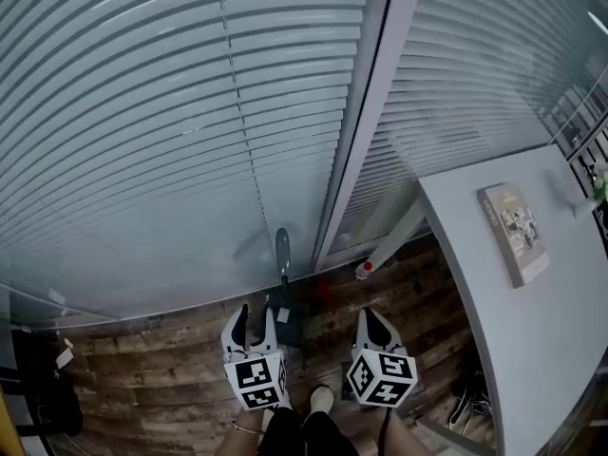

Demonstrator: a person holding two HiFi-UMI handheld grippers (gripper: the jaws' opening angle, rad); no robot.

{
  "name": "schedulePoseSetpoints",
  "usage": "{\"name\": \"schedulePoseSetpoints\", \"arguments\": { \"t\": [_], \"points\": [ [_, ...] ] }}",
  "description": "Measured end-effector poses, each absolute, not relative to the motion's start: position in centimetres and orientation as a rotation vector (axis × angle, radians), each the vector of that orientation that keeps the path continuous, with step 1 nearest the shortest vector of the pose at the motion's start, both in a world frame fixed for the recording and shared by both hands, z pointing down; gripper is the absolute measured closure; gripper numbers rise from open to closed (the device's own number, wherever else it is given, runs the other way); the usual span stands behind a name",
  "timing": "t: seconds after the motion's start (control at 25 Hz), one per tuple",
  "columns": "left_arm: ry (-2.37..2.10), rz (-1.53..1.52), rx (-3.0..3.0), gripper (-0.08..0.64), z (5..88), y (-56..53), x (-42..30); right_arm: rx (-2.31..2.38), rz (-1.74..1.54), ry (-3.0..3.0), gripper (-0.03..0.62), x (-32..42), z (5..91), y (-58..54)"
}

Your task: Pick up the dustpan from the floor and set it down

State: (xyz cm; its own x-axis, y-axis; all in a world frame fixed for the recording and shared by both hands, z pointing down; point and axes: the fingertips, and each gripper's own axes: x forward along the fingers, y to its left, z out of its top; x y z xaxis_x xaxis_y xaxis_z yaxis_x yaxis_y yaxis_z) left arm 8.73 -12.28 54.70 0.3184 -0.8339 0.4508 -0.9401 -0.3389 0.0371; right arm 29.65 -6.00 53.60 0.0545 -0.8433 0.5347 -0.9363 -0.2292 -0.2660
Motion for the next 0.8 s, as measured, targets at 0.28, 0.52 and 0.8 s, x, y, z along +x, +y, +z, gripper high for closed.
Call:
{"name": "schedulePoseSetpoints", "arguments": {
  "t": [0.28,0.52,0.8],
  "points": [
    [-1.614,0.451,2.324,0.403,48.0,-11.0,8.7,2.139,0.850,-1.907,0.560,29.2,48.8,-5.2],
    [-1.656,0.376,2.345,0.438,42.6,-10.9,8.7,2.103,0.775,-1.975,0.560,28.8,44.9,-5.3],
    [-1.696,0.327,2.350,0.499,37.7,-9.7,8.2,2.098,0.741,-2.089,0.560,28.3,39.5,-5.0]
  ]
}}
